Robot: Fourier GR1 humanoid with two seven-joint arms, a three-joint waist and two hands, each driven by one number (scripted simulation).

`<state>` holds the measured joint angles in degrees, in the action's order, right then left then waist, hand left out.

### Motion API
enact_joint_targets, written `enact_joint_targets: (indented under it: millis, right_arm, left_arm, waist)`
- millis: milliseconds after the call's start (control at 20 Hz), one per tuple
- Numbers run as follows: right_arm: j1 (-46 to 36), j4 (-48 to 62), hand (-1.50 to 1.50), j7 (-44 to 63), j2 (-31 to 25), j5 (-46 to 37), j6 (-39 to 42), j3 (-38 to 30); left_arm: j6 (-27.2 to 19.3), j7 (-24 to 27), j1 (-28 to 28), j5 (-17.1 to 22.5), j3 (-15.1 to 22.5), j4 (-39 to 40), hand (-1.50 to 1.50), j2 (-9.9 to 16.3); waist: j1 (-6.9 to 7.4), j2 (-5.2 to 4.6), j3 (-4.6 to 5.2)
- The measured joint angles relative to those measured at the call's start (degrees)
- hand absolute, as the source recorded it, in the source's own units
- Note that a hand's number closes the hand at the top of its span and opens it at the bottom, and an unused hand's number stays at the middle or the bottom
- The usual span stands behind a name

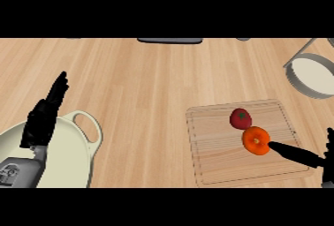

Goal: Pick the tomato from the cutting board and place it in the tiered basket

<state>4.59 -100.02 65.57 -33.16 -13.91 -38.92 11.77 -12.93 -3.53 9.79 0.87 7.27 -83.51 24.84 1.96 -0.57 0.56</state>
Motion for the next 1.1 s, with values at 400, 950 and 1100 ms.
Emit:
enact_joint_targets:
  millis: [400, 950, 1100]
  right_arm:
    - [-9.64, 5.22, -1.5, 6.79, 1.83, -0.74, 6.16, 0.89]
    - [-16.87, 15.02, -1.5, 7.51, 8.28, -6.12, 9.61, 2.75]
    - [-17.93, 17.3, -1.5, 7.48, 9.82, -8.55, 10.48, 3.04]
  left_arm:
    - [-0.16, -0.34, -0.13, -0.69, -0.02, 0.47, 0.0, -0.7]
    - [-0.1, 0.13, -1.7, -1.23, -0.59, -0.02, 0.0, -1.25]
    - [-0.12, -0.19, -1.76, -1.51, -0.89, 0.01, 0.0, -1.06]
  waist:
    - [-0.34, 0.32, -0.17]
    - [-1.14, 0.69, -0.24]
    - [-1.47, 0.75, -0.22]
